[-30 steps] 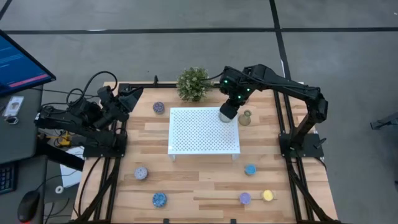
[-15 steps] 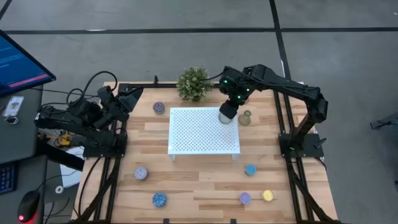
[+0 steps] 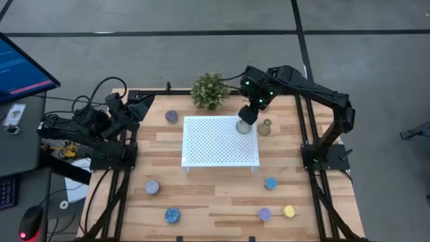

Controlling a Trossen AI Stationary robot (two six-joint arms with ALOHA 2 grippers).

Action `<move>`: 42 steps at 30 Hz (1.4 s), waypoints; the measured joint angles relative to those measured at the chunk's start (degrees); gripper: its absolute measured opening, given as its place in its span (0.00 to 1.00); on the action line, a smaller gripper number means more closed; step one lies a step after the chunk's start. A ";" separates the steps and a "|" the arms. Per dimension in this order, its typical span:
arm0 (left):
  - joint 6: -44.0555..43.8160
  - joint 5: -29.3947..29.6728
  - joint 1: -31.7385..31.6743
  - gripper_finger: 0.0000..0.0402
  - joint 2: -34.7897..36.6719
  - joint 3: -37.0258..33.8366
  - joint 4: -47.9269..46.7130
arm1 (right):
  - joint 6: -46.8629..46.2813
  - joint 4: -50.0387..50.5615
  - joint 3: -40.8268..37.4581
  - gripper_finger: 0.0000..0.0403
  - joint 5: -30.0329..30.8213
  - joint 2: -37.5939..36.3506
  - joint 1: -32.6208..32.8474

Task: Pick & Place candle stick holders
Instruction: Put the violet glass candle holder on the shelf

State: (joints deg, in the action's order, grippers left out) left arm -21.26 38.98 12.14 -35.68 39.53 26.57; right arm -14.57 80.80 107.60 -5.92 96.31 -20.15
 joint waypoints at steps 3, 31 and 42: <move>0.00 0.00 -0.02 0.42 0.00 0.00 0.00 | 0.16 0.98 2.87 0.45 0.06 0.00 -1.00; -0.01 -1.73 0.00 0.42 0.00 0.00 0.00 | 6.86 -15.37 -23.76 0.49 2.66 0.26 -35.05; -0.22 -1.22 0.00 0.42 -0.50 0.00 0.00 | 8.09 -26.83 -31.78 0.46 0.82 0.42 -35.02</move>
State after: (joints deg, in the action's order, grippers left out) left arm -21.48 37.76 12.14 -36.18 39.53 26.57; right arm -6.48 53.97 75.82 -5.10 96.73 -55.17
